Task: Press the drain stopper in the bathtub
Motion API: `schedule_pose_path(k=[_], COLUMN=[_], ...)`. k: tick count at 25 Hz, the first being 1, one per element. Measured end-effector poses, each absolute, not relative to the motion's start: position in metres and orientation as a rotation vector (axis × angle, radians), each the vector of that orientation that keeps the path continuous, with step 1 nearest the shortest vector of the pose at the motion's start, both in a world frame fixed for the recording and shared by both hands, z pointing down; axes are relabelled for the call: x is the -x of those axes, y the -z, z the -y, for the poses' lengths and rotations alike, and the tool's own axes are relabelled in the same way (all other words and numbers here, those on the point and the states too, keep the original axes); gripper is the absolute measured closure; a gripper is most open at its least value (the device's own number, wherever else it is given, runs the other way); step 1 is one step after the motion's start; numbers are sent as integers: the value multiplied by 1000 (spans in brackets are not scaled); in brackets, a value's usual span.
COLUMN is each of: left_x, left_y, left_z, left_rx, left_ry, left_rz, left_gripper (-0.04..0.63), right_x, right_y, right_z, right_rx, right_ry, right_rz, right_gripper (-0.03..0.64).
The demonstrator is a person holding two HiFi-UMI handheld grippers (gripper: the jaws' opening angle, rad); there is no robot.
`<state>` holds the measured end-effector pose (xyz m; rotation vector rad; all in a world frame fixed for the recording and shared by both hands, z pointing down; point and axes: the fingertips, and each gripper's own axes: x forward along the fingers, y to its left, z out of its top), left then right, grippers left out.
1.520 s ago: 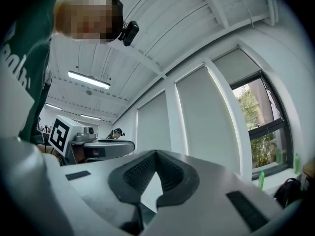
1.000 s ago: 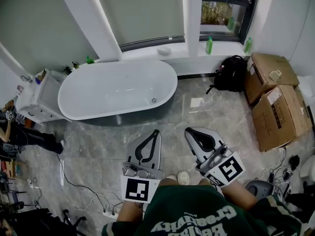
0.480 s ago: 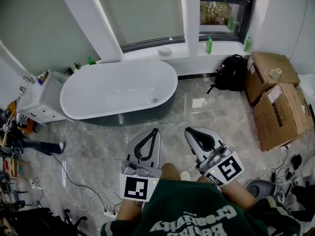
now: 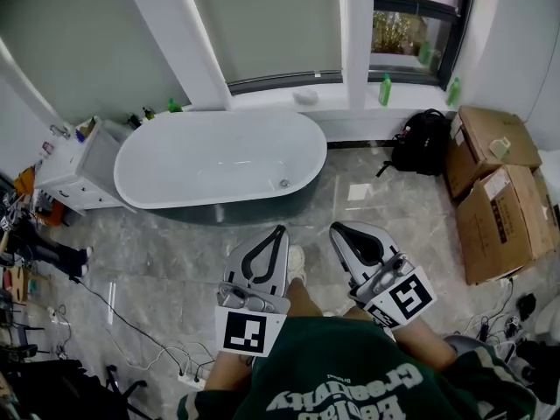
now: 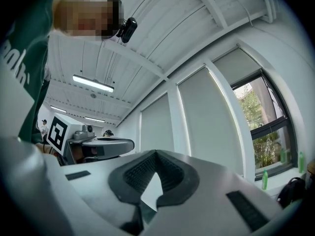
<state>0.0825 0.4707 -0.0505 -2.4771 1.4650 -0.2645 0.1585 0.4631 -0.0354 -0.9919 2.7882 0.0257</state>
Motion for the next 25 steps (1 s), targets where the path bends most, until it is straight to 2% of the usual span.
schedule_pose_path(k=[9,25], left_x=[-61,-22], left_y=[44,21], left_z=[-434,-301], left_rx=[2455,2538], left_ry=[254,249], left_rz=[-1488,-1415], left_gripper=[586,586], right_x=[-138,-103], right_y=[22,5], right_z=[-431,-309], right_rx=[962,1112], right_ry=[-39,-3], right_rz=[-2823,-2795], right_gripper=[603,603])
